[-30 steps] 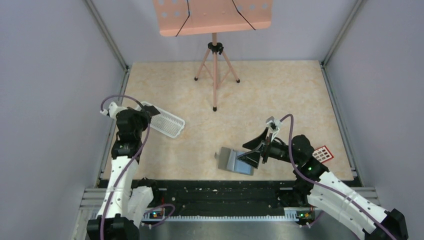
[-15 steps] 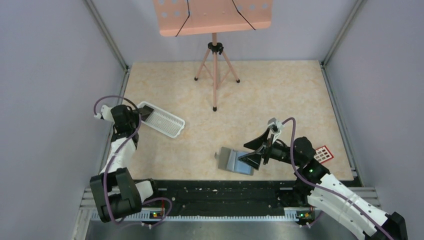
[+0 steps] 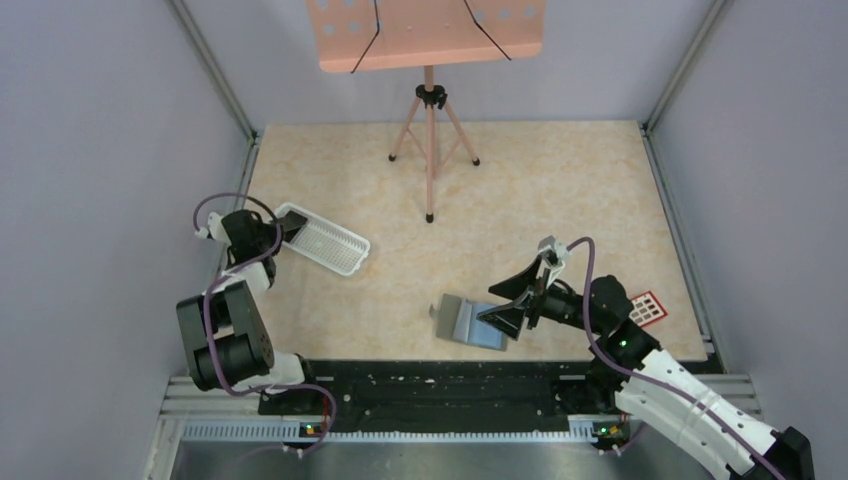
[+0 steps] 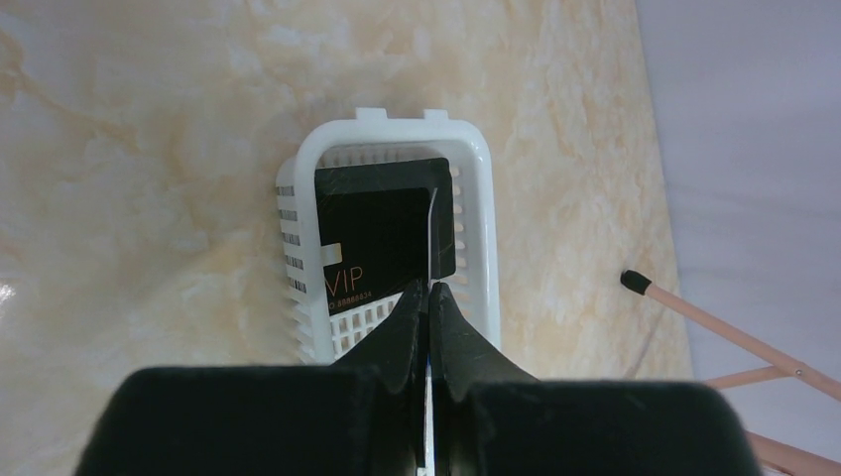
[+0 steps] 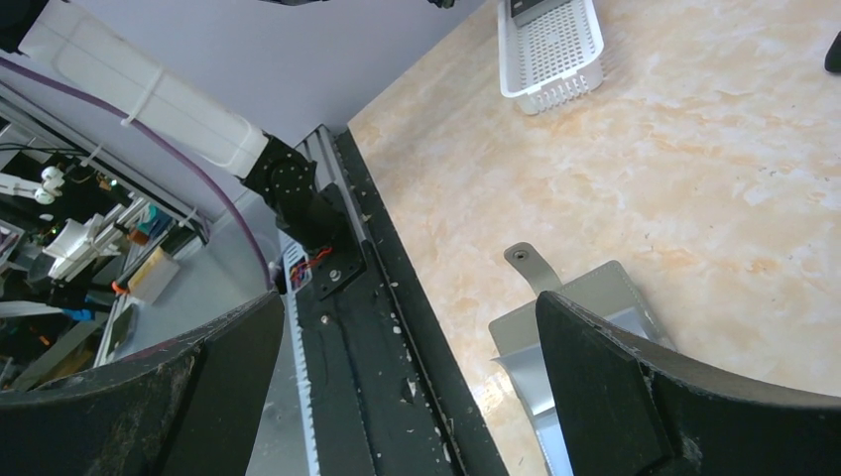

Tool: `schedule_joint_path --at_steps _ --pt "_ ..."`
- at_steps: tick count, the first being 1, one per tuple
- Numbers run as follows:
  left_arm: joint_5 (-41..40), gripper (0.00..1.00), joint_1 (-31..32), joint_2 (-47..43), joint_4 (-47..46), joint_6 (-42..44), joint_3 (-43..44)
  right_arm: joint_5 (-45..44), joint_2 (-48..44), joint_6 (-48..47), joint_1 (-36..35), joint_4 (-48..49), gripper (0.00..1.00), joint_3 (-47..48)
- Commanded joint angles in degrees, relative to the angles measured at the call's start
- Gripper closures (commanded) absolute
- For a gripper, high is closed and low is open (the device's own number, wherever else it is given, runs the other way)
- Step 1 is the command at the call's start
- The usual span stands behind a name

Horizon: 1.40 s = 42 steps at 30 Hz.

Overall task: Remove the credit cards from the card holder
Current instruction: Place the credit card in the storage box.

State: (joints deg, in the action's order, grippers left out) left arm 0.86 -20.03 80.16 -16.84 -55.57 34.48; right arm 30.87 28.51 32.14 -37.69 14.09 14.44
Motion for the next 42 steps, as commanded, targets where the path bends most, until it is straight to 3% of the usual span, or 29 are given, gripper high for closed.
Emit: schedule_joint_path --at_steps 1,15,31,42 --pt "3.0 1.0 -1.0 2.3 -6.7 0.9 -0.1 -0.7 0.2 -0.9 0.2 1.9 0.03 1.0" --pt "2.6 1.0 -1.1 7.6 -3.7 1.8 1.5 -1.2 0.5 -0.3 0.2 1.0 0.03 0.7" --pt "-3.3 1.0 -1.7 5.5 -1.3 0.2 0.5 -1.1 1.1 -0.1 0.2 1.7 0.03 0.5" --pt "-2.7 1.0 -1.7 7.9 -1.1 0.0 1.8 -1.2 1.1 0.1 0.2 2.1 0.03 0.2"
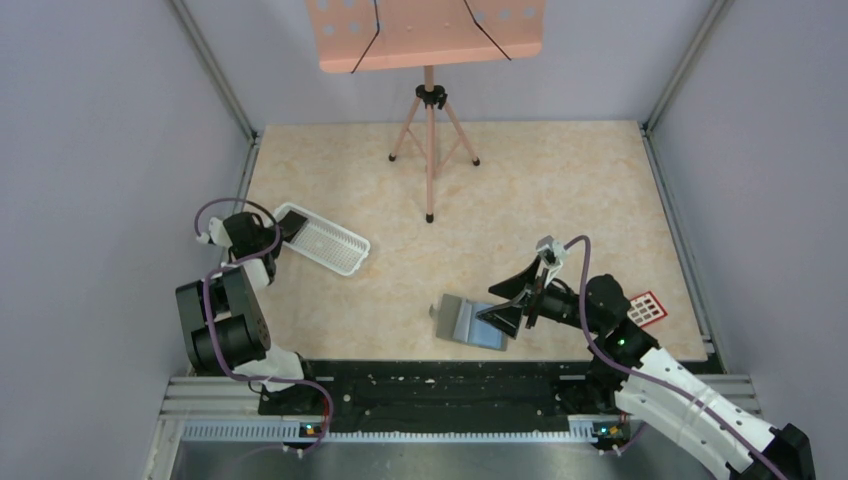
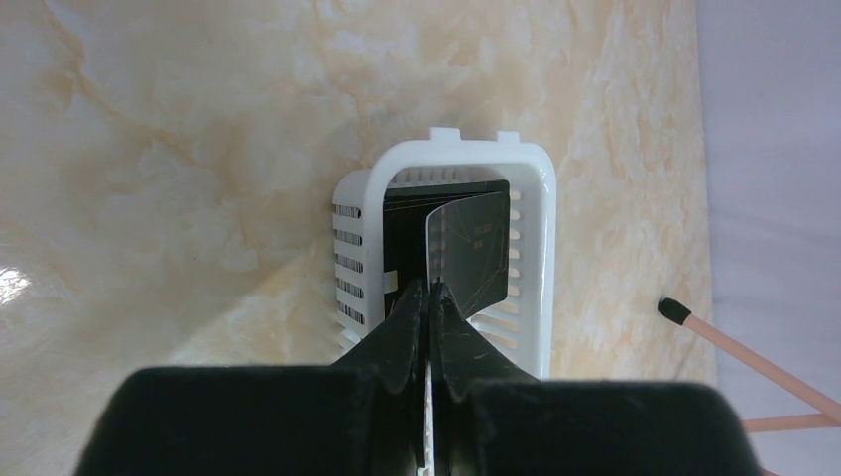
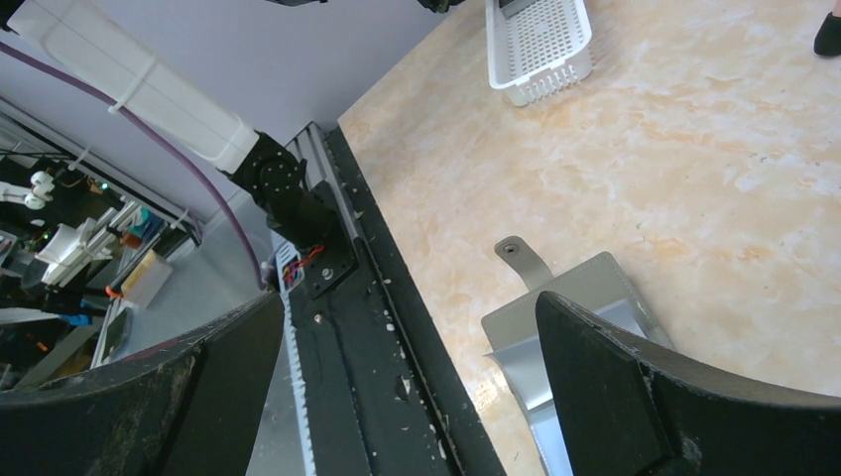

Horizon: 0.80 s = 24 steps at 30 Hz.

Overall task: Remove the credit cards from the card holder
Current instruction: Place the credit card in the storage box.

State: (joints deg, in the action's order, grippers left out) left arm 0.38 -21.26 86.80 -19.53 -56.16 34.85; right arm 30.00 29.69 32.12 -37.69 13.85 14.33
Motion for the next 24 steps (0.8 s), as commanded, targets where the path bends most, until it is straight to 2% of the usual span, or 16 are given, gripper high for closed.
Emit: schedule_joint_path --at_steps 1,9,16,24 --pt "-2.6 1.0 -0.5 1.2 1.4 0.5 1.2 -0.4 -0.1 0.1 0.2 2.3 0.03 0.3" --pt "-2.0 0.99 -0.5 2.4 1.2 1.5 1.3 -0.6 0.3 0.3 0.1 3.3 0.03 -0.6" --pt "-2.7 0.84 -0.5 2.0 2.2 1.7 1.3 -0.7 1.6 0.0 0.1 4.5 0.03 -0.9" --pt "-3.8 0.77 -0.5 2.0 5.7 2.6 3.3 -1.0 2.8 0.5 0.2 5.7 0.03 -2.0"
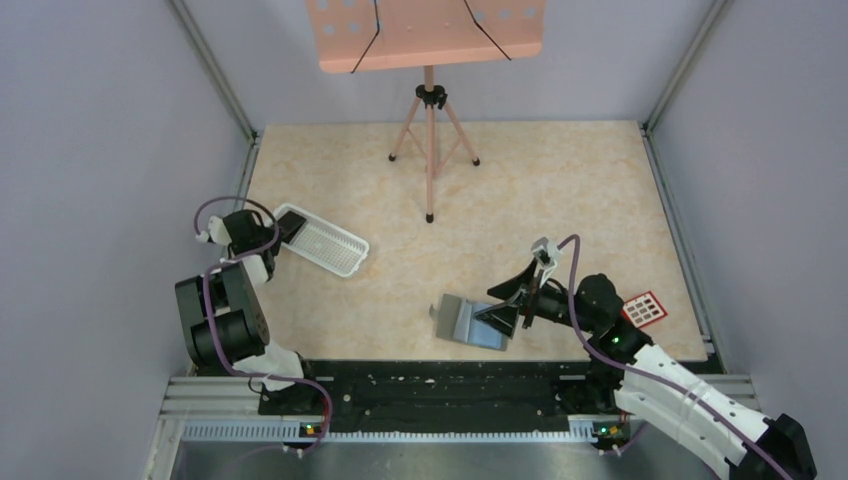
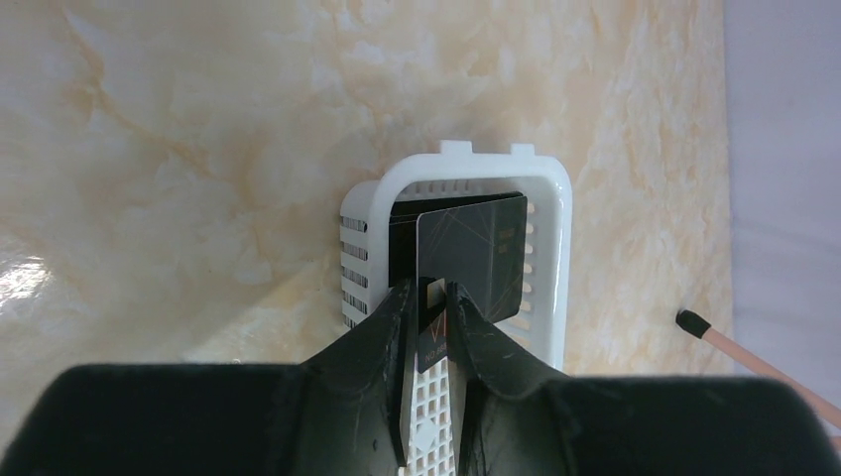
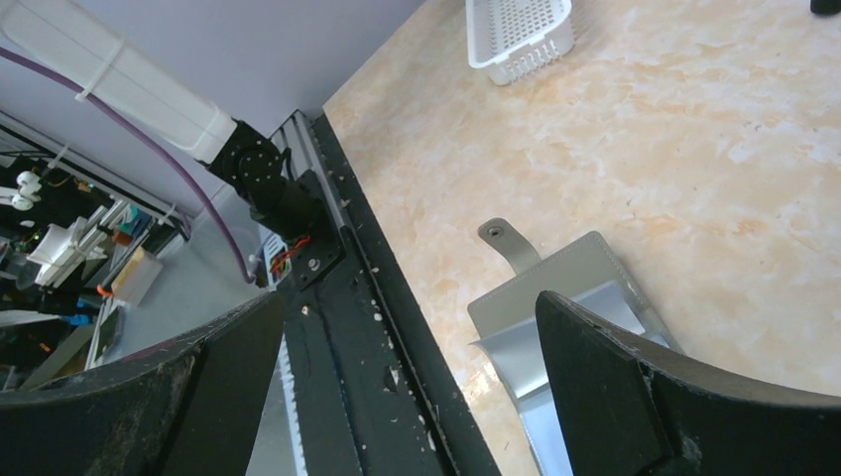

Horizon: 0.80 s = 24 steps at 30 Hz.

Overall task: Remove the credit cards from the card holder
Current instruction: Place the credit card in the storage box.

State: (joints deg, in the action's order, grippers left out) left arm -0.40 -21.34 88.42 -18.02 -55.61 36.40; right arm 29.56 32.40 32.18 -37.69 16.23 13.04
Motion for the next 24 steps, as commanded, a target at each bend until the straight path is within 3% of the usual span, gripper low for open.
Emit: schedule_joint_path --at_steps 1,24 --pt "-3.2 0.76 -0.5 0.2 4.3 2.2 1.9 -0.6 0.0 0.4 0.1 3.3 0.03 -0.6" --pt "-2.3 0.66 -0.4 -0.8 10.3 1.7 6.8 -0.9 0.6 0.3 0.2 4.0 0.03 -0.7"
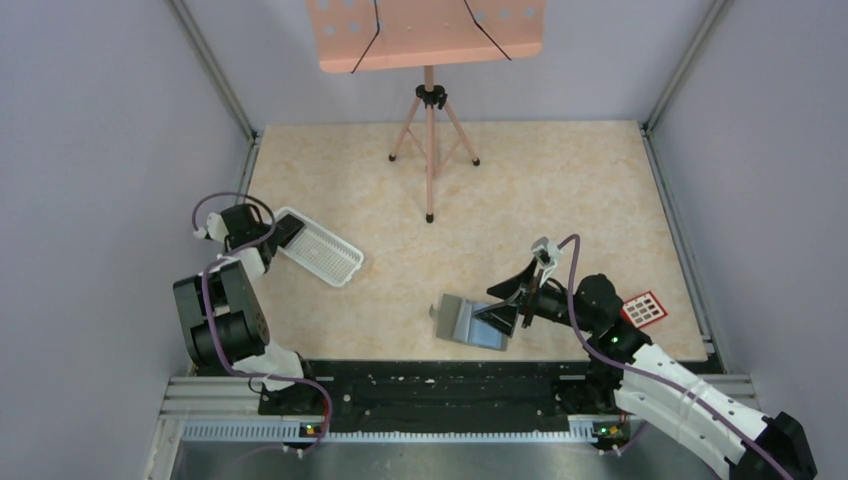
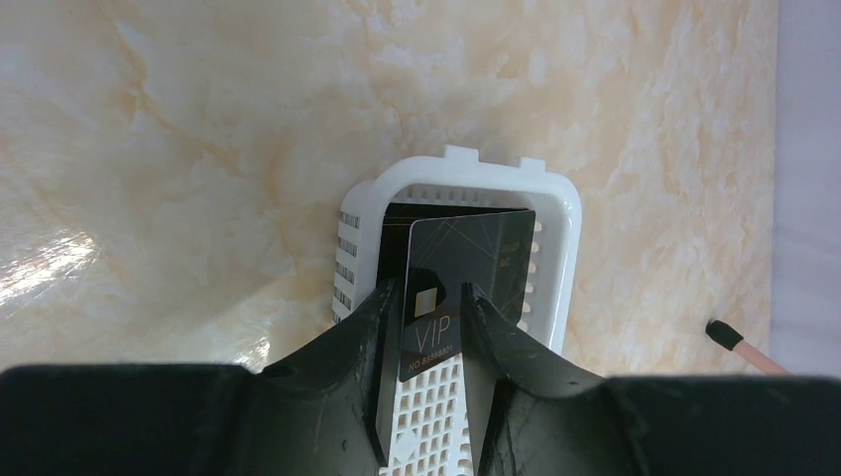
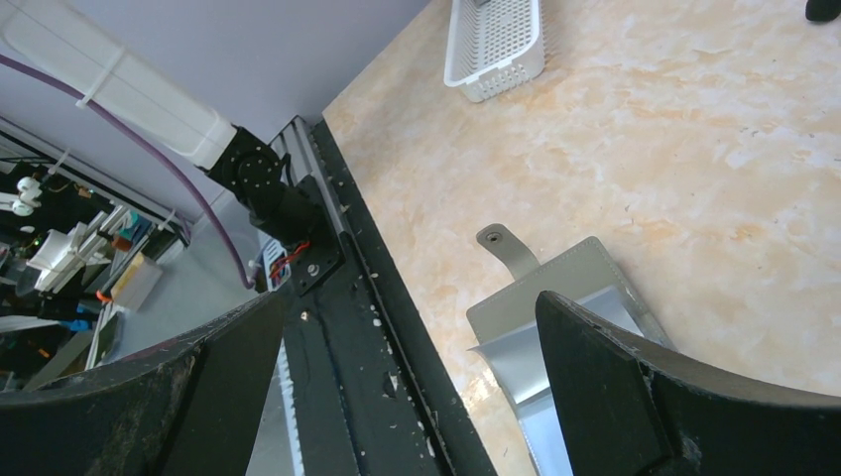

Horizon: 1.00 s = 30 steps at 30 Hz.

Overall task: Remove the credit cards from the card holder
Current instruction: Place the credit card in the storage box.

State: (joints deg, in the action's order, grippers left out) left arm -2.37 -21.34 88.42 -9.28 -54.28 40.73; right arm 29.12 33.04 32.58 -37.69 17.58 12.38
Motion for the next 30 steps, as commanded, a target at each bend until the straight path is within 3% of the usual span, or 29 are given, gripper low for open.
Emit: schedule_joint_path --at_steps 1,13,30 --pt "-0.5 0.66 -0.4 -0.9 1.9 0.3 2.6 -0.5 -0.1 -0.1 0.1 2.7 0.03 -0.1" --pt "-1.3 0.57 -0.4 -0.6 8.1 -0.1 7.1 -0.5 0.1 -0.1 0.2 3.2 0.03 -0.1" --pt "-2.3 0.53 -0.4 0.1 12.2 0.1 9.9 -0.4 1.7 -0.9 0.1 3.7 0.03 0.8"
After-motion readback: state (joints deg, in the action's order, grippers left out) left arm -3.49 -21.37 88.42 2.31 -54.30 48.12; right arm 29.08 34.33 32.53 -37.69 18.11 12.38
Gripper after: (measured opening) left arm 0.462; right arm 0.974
